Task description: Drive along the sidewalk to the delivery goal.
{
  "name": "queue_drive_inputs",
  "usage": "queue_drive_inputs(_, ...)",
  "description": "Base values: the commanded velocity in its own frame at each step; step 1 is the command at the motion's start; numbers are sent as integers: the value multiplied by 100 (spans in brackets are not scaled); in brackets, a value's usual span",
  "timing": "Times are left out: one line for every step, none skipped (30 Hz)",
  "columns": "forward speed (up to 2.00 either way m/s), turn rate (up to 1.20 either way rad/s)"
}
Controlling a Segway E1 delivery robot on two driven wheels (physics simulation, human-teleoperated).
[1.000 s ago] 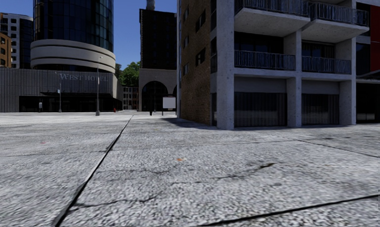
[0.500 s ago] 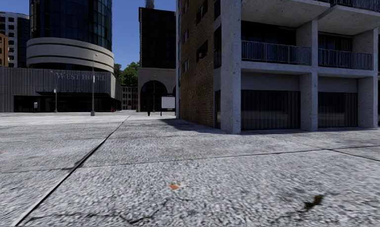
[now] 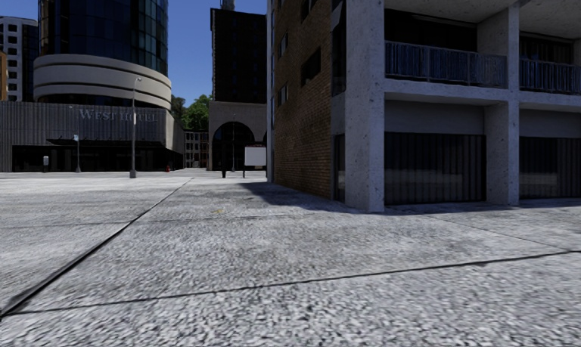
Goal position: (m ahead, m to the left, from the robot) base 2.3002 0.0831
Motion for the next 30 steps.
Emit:
queue_drive_inputs(200, 0)
queue_drive_inputs(200, 0)
queue_drive_inputs(200, 0)
queue_drive_inputs(200, 0)
queue_drive_inputs(200, 0)
queue_drive_inputs(200, 0)
queue_drive_inputs(200, 0)
queue_drive_inputs(200, 0)
queue_drive_inputs(200, 0)
queue_drive_inputs(200, 0)
queue_drive_inputs(200, 0)
queue_drive_inputs(200, 0)
queue_drive_inputs(200, 0)
queue_drive_inputs(200, 0)
queue_drive_inputs(200, 0)
queue_drive_inputs(200, 0)
queue_drive_inputs(200, 0)
queue_drive_inputs(200, 0)
queue_drive_inputs(200, 0)
queue_drive_inputs(200, 0)
queue_drive_inputs(200, 0)
queue_drive_inputs(200, 0)
queue_drive_inputs(200, 0)
queue_drive_inputs(186, 7)
queue_drive_inputs(166, 16)
queue_drive_inputs(166, 16)
queue_drive_inputs(158, 23)
queue_drive_inputs(146, 30)
queue_drive_inputs(137, 36)
queue_drive_inputs(132, 37)
